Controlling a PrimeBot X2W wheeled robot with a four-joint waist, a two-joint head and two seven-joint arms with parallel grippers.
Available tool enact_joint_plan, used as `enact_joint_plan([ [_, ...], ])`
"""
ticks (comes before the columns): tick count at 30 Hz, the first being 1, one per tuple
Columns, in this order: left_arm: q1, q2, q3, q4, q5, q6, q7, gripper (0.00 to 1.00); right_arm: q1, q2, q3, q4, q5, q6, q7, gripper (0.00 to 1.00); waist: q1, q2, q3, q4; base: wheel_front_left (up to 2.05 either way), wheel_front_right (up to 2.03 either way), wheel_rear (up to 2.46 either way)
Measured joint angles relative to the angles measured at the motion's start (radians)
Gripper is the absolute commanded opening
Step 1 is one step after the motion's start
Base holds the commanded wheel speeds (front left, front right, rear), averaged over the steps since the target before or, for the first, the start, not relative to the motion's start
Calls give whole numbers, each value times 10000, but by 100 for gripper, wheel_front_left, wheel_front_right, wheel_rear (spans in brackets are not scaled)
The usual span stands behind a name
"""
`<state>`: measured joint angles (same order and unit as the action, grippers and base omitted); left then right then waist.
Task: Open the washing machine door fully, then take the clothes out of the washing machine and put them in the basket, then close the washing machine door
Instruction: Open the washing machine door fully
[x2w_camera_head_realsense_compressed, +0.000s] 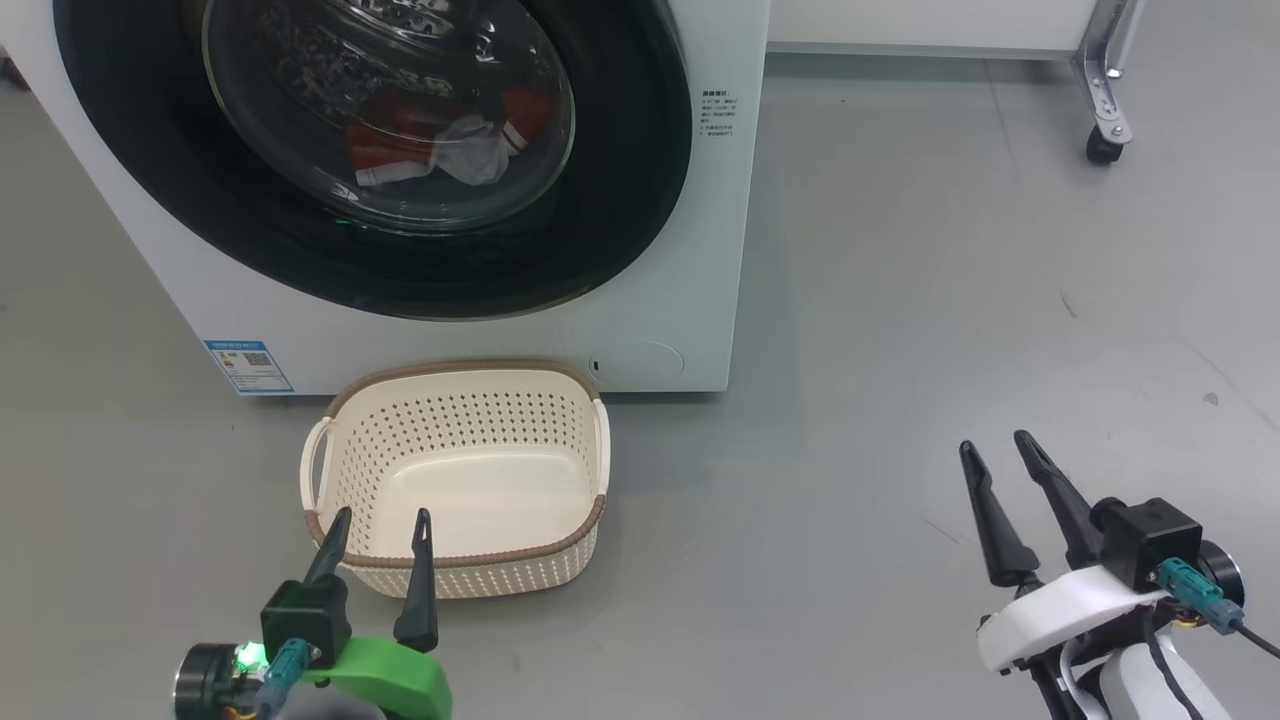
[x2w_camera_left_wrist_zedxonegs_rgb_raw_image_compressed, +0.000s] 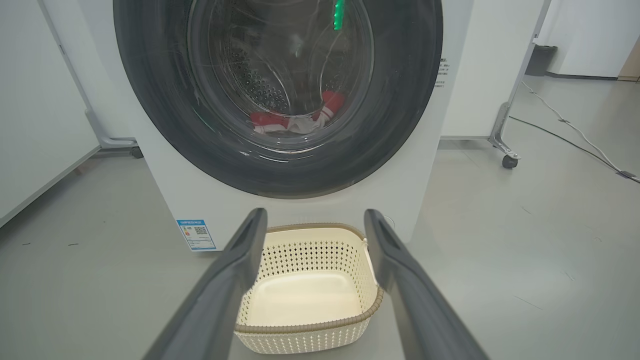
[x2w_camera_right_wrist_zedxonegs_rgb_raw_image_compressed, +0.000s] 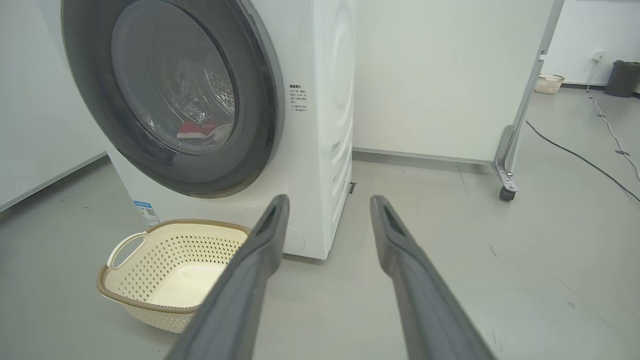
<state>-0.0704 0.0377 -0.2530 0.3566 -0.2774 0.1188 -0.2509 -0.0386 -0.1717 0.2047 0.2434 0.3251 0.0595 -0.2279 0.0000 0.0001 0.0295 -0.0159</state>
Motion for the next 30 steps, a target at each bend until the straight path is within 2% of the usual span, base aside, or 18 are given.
enact_joint_plan([
  [6, -234, 0, -2, -188, 2, 2, 0, 100, -225, -92, -150, -403, 219, 115, -65, 0, 0, 0, 385, 65, 0, 0, 0],
  [15, -716, -2, -8, -740, 8, 2, 0, 100, -1293, 146, -1091, -890, 2399, 424, 240, 0, 0, 0, 1382, 206, 0, 0, 0],
  [23, -1354, -4, -199, -1103, 4, 2, -10, 100, -2847, 334, -2205, -1267, 5007, 493, 1430, 0, 0, 0, 2571, 527, 0, 0, 0],
  [30, -1844, -6, -443, -1300, -2, 2, -12, 100, -4470, -240, -2798, -1478, 6117, 523, 2769, 0, 1, 0, 3524, 892, 0, 0, 0],
])
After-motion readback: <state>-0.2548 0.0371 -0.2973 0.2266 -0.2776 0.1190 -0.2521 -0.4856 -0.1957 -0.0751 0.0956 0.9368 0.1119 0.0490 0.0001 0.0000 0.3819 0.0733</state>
